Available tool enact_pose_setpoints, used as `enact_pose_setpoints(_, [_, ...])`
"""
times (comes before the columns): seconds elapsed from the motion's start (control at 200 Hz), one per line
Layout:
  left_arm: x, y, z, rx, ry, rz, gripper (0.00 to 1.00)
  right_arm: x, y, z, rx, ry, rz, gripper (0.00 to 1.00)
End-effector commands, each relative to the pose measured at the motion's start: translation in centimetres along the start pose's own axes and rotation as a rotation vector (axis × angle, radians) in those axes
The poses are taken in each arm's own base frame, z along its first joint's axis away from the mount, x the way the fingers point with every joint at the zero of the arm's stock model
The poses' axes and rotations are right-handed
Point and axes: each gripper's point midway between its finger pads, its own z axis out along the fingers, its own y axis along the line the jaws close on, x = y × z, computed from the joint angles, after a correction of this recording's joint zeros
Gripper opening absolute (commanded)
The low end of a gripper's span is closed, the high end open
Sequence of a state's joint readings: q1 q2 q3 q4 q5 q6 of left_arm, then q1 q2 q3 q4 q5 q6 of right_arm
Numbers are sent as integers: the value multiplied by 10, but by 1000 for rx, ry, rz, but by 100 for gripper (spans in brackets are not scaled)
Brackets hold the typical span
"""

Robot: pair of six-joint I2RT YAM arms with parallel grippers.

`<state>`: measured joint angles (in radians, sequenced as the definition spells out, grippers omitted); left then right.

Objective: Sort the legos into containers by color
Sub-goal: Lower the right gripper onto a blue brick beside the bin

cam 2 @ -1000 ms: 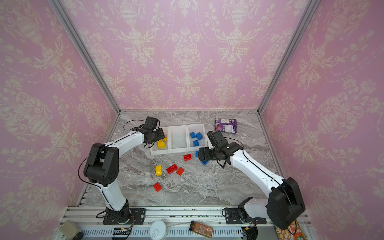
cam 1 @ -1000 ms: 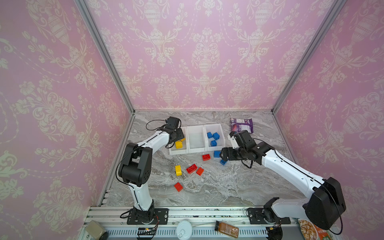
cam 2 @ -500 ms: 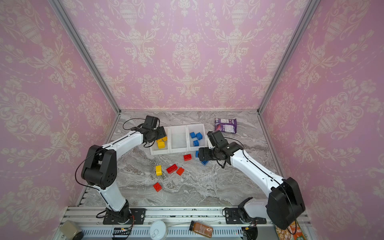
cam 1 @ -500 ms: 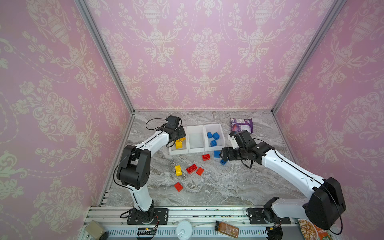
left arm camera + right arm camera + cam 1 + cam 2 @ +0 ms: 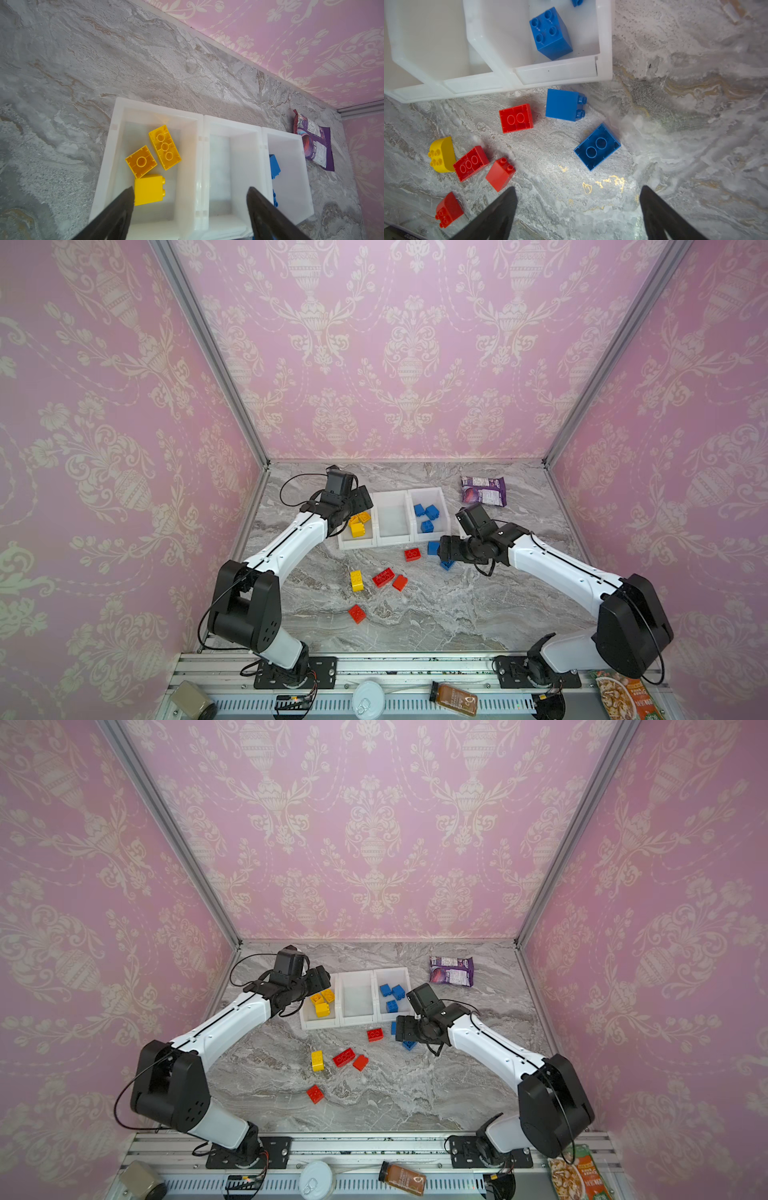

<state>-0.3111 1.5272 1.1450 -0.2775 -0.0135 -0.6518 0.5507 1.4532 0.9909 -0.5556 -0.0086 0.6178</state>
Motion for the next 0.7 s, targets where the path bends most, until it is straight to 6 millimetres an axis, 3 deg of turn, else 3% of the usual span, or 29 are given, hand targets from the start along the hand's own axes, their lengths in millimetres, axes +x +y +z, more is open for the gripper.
enact_pose_setpoints(0.0, [9,1,-15,20,7,13,88,1,-12,16,98,-12,137,92])
enact_pose_setpoints(0.24, [15,9,-34,20,-8,19,91,2,-15,35,195,15,253,85])
enact_pose_setpoints(0.696, [25,21,-39,16,0,14,93,-1,-15,47,239,30,306,73])
